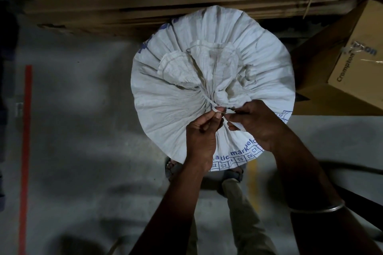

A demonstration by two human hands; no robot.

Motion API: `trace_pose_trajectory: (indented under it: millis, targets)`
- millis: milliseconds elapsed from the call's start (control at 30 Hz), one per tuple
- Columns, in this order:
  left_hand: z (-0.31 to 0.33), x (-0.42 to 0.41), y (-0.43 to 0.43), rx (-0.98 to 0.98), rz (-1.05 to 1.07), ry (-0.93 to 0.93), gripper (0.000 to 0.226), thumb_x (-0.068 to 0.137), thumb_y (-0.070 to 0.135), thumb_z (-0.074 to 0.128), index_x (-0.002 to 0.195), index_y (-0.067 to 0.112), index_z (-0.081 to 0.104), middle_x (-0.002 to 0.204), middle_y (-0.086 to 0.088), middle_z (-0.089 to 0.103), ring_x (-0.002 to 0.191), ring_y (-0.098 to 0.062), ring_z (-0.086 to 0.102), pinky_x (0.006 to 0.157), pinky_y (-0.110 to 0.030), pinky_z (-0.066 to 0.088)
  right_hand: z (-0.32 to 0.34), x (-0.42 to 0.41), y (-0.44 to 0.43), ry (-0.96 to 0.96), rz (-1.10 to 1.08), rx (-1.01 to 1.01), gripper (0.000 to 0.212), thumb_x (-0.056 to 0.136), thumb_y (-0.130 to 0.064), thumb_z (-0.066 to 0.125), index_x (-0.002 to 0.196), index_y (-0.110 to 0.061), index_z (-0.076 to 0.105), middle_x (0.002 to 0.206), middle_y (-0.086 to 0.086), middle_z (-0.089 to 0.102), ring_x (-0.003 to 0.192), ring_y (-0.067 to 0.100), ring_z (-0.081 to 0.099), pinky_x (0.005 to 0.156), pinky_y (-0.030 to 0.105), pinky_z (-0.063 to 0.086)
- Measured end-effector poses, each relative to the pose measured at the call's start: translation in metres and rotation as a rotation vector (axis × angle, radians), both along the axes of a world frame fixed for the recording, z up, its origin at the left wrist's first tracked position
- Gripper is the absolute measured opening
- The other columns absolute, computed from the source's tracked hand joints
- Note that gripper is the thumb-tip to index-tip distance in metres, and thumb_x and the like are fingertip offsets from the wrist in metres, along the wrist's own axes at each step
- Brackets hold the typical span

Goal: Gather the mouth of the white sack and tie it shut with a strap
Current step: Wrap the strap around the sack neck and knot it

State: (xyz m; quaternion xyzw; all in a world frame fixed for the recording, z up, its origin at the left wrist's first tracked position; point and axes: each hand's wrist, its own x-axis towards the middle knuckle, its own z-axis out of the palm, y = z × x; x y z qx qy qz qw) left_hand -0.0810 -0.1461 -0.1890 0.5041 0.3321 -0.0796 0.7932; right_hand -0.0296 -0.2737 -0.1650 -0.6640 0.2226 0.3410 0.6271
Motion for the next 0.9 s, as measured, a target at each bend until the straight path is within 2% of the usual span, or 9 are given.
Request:
trace_pose_trajectory:
  millis: [167,300,433,500,633,700,800,867,900]
  targets:
    - [-0.001,-0.001,-0.005,0.262,-0.003,-0.016,0.017,0.091,0.007,0.068,0.106,0.007,0.077,0.103,-0.003,0.079,0.103,-0.012,0.073,0.093,-0.025,0.055,-0.001,0.001,-0.002,0.019,-0.010,-0.026,0.021,0.085,0.007,0.067,0.106,0.011,0.069,0.109,0.035,0.069,0.085,0.029,0.068,0.073,0.030,0.061]
    - [-0.003,-0.003,-0.007,0.528,-0.024,-0.085,0.015,0.087,0.008,0.075,0.100,0.003,0.078,0.095,-0.002,0.079,0.093,-0.007,0.075,0.086,-0.018,0.055,-0.003,0.001,-0.003,0.032,-0.022,-0.030,0.019,0.084,0.008,0.067,0.103,0.011,0.070,0.108,0.035,0.069,0.086,0.032,0.068,0.079,0.036,0.060]
    - [-0.006,-0.005,-0.002,0.670,-0.111,-0.163,0.011,0.085,0.010,0.077,0.095,0.005,0.078,0.090,-0.003,0.078,0.085,-0.010,0.073,0.076,-0.016,0.055,-0.002,0.000,-0.003,0.029,-0.020,-0.022,0.020,0.085,0.008,0.066,0.104,0.011,0.070,0.106,0.034,0.070,0.088,0.032,0.069,0.080,0.036,0.060]
    - [-0.008,-0.006,0.001,0.741,-0.157,-0.206,0.007,0.085,0.011,0.076,0.092,0.008,0.077,0.087,-0.003,0.075,0.081,-0.011,0.072,0.072,-0.021,0.056,-0.002,-0.001,-0.003,0.019,-0.016,-0.023,0.019,0.086,0.008,0.066,0.104,0.011,0.070,0.105,0.033,0.071,0.088,0.032,0.069,0.079,0.035,0.060]
    - [-0.005,-0.004,0.007,0.904,-0.266,-0.343,0.003,0.086,0.008,0.073,0.087,0.005,0.075,0.082,-0.004,0.072,0.073,-0.011,0.067,0.067,-0.021,0.054,-0.003,-0.003,-0.003,0.005,-0.016,-0.029,0.013,0.086,0.008,0.066,0.099,0.007,0.071,0.100,0.029,0.072,0.084,0.029,0.070,0.071,0.028,0.061]
    - [-0.005,-0.001,0.010,0.967,-0.314,-0.399,0.002,0.085,0.006,0.073,0.084,0.005,0.074,0.080,-0.004,0.071,0.070,-0.013,0.067,0.066,-0.021,0.052,-0.004,-0.004,-0.002,0.017,-0.031,-0.022,0.009,0.086,0.010,0.066,0.093,0.007,0.071,0.095,0.029,0.071,0.082,0.029,0.068,0.069,0.027,0.061]
    - [-0.005,0.001,0.011,1.017,-0.356,-0.437,0.004,0.082,0.007,0.073,0.078,0.005,0.074,0.078,-0.003,0.071,0.066,-0.015,0.067,0.063,-0.018,0.051,-0.005,-0.004,-0.001,0.001,-0.027,-0.018,0.012,0.084,0.011,0.067,0.080,0.000,0.072,0.084,0.024,0.068,0.079,0.030,0.065,0.074,0.034,0.059]
    - [-0.005,0.002,0.010,1.037,-0.366,-0.440,0.012,0.084,0.013,0.073,0.075,0.006,0.074,0.076,-0.003,0.071,0.064,-0.012,0.067,0.061,-0.015,0.049,-0.006,-0.004,0.000,-0.011,-0.012,-0.038,0.004,0.082,0.010,0.069,0.080,0.007,0.071,0.079,0.024,0.065,0.073,0.028,0.064,0.070,0.034,0.058]
    - [-0.006,0.003,0.010,1.039,-0.362,-0.429,0.017,0.087,0.017,0.073,0.074,0.006,0.074,0.076,-0.002,0.071,0.065,-0.010,0.066,0.060,-0.014,0.050,-0.007,-0.004,0.000,-0.019,-0.009,-0.051,0.003,0.083,0.009,0.069,0.083,0.011,0.070,0.077,0.023,0.065,0.069,0.026,0.065,0.066,0.029,0.058]
